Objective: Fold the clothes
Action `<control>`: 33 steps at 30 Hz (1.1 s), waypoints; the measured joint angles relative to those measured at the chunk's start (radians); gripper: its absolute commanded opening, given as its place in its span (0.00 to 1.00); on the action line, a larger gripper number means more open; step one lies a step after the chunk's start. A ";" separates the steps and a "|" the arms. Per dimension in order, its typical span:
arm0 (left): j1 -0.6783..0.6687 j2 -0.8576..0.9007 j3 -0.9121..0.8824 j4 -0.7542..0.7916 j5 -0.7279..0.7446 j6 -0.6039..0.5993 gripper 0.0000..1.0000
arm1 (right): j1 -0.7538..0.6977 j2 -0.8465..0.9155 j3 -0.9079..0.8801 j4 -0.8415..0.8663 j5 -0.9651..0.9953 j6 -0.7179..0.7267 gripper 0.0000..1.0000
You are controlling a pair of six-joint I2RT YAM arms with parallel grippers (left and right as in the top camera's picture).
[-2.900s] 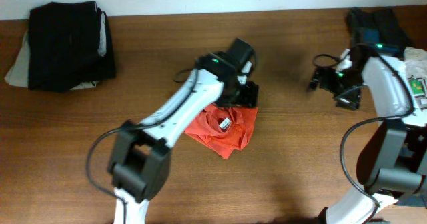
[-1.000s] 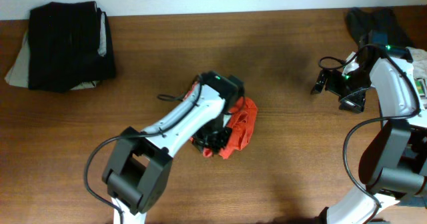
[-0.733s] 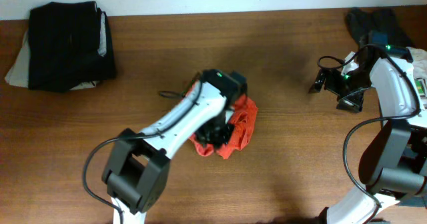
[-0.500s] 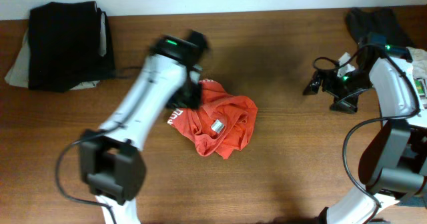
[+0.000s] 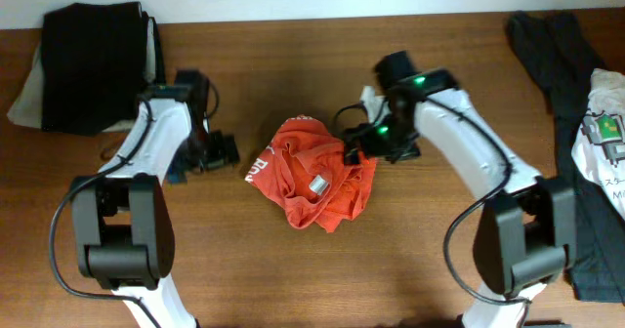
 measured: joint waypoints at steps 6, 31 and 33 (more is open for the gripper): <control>0.002 0.000 -0.085 0.065 0.000 -0.012 0.99 | 0.171 -0.004 -0.001 0.086 0.075 0.030 0.99; 0.061 0.000 -0.086 0.068 0.000 -0.014 0.99 | 0.379 0.074 -0.002 0.301 0.381 0.197 0.55; 0.061 0.000 -0.086 0.068 0.000 -0.014 0.99 | 0.379 0.090 -0.002 0.301 0.381 0.204 0.54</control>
